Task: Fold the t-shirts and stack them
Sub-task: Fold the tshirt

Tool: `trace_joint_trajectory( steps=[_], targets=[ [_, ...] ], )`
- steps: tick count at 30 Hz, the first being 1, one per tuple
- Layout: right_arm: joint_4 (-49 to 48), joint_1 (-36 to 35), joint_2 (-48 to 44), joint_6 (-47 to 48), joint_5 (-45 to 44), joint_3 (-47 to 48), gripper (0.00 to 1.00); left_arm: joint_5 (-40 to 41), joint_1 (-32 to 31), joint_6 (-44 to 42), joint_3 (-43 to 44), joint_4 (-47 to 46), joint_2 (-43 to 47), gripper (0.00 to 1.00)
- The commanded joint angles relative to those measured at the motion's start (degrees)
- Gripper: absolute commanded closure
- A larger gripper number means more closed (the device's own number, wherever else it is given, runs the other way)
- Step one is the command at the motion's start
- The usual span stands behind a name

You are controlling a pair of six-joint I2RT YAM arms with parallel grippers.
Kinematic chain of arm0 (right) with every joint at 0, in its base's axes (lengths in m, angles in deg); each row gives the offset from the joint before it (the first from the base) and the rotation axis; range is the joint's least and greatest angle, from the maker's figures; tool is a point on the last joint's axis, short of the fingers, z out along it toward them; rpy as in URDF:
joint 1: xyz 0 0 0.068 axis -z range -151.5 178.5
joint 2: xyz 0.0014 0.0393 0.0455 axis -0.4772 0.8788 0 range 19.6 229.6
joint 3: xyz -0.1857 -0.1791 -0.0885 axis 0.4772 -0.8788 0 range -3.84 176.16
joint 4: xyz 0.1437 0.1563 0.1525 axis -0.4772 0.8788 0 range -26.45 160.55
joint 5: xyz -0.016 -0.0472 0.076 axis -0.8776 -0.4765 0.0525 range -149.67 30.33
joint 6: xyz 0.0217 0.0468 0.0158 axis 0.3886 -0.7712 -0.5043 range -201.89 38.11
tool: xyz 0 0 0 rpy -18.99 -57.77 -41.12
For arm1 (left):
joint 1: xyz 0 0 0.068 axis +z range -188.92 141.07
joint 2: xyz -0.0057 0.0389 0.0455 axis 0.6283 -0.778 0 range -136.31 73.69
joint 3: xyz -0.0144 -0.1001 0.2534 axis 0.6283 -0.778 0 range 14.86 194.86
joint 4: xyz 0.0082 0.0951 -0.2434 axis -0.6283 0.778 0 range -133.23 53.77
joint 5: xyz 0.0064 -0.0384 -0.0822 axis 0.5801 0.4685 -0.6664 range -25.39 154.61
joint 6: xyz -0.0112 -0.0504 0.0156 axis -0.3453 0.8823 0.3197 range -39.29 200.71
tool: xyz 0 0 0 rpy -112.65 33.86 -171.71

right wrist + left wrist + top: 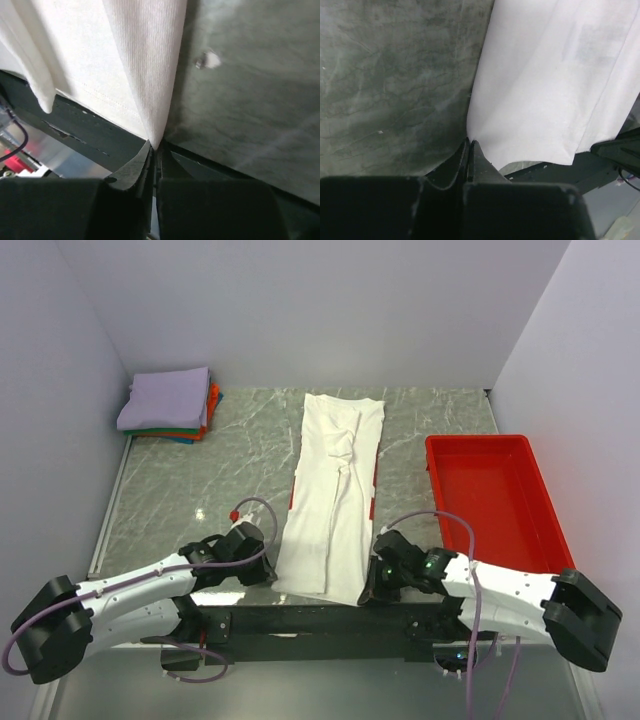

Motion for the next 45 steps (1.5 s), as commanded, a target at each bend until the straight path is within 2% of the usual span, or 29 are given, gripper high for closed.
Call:
trace_joint_trajectory(
  steps=[1,6,9,13,18,21,22,23,25,26,29,30,31,33,37,39,43,45],
  targets=[
    [11.9,0.1,-3.0,4.9,-3.3,3.4,0.97,-2.5,-0.5,-0.7,0.1,0.0,1.2,0.99],
    [24.0,3.3,-10.1,9.9,-4.3,4.2,1.0,-5.0,-0.6,0.6,-1.2,2.3,6.3,0.99],
    [26.2,3.4,-12.8,10.6,-3.7,3.8,1.0,-6.1,-0.7,1.3,-2.4,1.5,7.9,0.99],
    [24.5,3.3,-13.3,10.5,-2.0,3.3,1.0,-7.5,-2.2,2.9,-4.0,-2.3,7.6,0.99],
    [20.7,3.2,-9.8,11.8,-0.8,2.6,0.98,-7.8,-4.9,4.1,-4.9,-5.6,4.1,0.99],
    [19.5,3.1,-8.3,12.7,-0.4,1.9,0.89,-8.9,-6.8,4.1,-5.2,-7.9,1.4,0.99],
    [19.8,3.2,-8.0,13.0,-0.3,2.2,0.86,-8.7,-7.3,3.9,-4.8,-7.6,0.8,0.95],
    [20.1,3.2,-8.2,13.6,-0.3,2.9,0.75,-8.2,-7.6,3.7,-4.2,-5.3,1.0,0.86],
    [22.1,3.1,-10.5,14.2,-0.5,4.3,0.64,-5.4,-7.6,3.1,-2.2,-2.2,3.5,0.76],
    [23.1,3.1,-11.5,14.6,-1.0,6.4,0.57,-4.3,-7.7,2.8,-1.1,2.0,4.9,0.67],
    [27.7,3.0,-14.3,16.1,-4.1,12.0,0.54,-0.3,-7.5,1.1,4.6,8.4,9.1,0.57],
    [29.1,3.0,-14.4,16.4,-4.7,13.2,0.54,4.0,-7.4,0.1,8.1,9.3,9.6,0.56],
    [29.4,3.0,-13.8,16.8,-6.3,14.4,0.54,5.0,-7.2,-0.8,9.7,9.3,9.1,0.56],
    [28.7,3.2,-12.4,18.2,-7.3,16.9,0.54,6.2,-6.4,-2.7,14.0,6.9,7.3,0.57],
    [23.5,3.1,-5.5,19.5,-9.3,19.8,0.55,6.3,-3.9,-4.1,18.5,-3.2,-3.7,0.64],
    [18.9,3.1,-3.5,19.2,-9.3,20.9,0.56,4.4,-0.2,-3.8,20.3,-7.2,-7.7,0.69],
    [10.9,2.9,0.4,17.1,-7.5,19.3,0.55,0.4,4.3,-2.6,17.5,-23.4,-16.3,0.71],
    [7.7,2.9,2.2,16.3,-7.7,17.6,0.55,-2.1,5.1,-3.9,18.1,-25.2,-22.5,0.74]
  ],
)
